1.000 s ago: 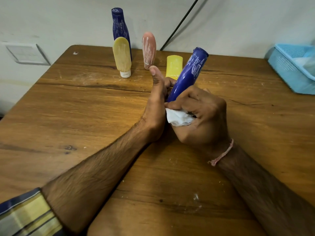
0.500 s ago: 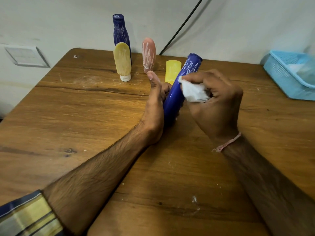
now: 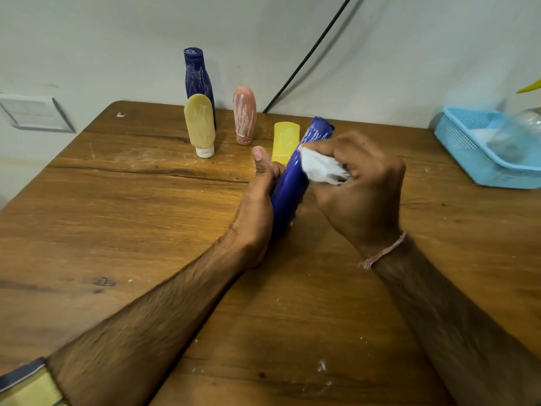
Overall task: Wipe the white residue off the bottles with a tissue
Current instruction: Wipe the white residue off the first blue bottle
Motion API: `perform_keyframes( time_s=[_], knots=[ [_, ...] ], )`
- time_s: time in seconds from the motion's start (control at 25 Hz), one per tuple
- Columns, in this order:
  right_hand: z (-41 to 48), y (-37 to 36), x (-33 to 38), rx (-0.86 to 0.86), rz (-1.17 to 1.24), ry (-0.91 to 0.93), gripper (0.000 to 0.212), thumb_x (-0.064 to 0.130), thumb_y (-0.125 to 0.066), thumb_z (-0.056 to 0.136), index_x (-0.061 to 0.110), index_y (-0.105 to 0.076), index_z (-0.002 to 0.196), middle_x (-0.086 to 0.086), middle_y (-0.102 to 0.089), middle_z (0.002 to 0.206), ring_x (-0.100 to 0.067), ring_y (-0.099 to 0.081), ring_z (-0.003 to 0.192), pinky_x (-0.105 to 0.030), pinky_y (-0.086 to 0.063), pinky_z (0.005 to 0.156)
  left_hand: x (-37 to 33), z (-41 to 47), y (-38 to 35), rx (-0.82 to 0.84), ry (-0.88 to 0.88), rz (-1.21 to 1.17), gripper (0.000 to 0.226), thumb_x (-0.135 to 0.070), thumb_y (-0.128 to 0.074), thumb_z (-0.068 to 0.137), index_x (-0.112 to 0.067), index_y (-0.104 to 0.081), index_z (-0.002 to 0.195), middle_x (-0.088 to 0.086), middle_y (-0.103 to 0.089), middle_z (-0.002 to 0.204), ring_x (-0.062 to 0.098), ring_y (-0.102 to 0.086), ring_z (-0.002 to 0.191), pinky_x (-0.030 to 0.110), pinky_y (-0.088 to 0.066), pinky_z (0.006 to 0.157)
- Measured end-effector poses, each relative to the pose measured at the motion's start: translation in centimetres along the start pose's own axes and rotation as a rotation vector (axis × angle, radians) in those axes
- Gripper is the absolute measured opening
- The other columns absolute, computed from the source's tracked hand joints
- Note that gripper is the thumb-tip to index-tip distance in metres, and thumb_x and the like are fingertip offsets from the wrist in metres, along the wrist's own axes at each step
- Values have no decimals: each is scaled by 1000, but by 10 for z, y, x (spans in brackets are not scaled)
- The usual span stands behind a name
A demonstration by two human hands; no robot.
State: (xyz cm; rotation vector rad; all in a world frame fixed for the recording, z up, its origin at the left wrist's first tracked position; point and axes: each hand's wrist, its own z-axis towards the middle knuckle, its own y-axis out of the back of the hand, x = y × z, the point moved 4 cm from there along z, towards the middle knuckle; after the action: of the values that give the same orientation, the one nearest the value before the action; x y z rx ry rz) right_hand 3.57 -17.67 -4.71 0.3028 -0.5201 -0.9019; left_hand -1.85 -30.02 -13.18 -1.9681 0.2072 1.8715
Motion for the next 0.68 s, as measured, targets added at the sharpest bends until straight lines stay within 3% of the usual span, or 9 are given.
perform_keyframes(
  time_s=[0.16,0.32,0.48,0.6,0.68],
  knots=[
    [-1,1,1,118,-67,88,29,16,-77,80,3,-76,107,-15,-73,99,-22,-68,86,-32,-58,72,1,0,0,11,-16,-19,99,-86,-17,84,0,-57,115,20,-65,93,32,-58,77,33,-46,59],
    [4,6,-2,41,-81,-2,29,18,-75,83,4,-77,109,-14,-73,100,-22,-69,86,-31,-59,73,-1,-2,-1,7,-16,19,97,-89,-21,80,-8,-62,115,26,-66,99,30,-59,76,34,-47,61],
    [8,6,-2,156,-21,39,29,19,-76,83,3,-77,107,-13,-74,101,-19,-68,88,-24,-58,79,-3,-4,-1,13,-4,18,100,-92,-25,73,-11,-62,119,27,-66,104,28,-60,76,34,-47,62],
    [13,13,-11,44,-27,-138,27,19,-77,83,8,-75,107,-7,-73,99,-14,-66,87,-20,-56,74,-6,-5,-2,5,-3,64,97,-91,-25,71,-14,-62,117,24,-65,98,27,-61,76,39,-47,67],
    [15,13,-13,45,-9,-158,25,19,-78,82,9,-75,105,-5,-73,98,-14,-65,85,-17,-55,72,-7,-7,-3,-4,-1,88,97,-92,-25,70,-14,-61,116,20,-66,97,26,-61,76,42,-47,69]
  ],
)
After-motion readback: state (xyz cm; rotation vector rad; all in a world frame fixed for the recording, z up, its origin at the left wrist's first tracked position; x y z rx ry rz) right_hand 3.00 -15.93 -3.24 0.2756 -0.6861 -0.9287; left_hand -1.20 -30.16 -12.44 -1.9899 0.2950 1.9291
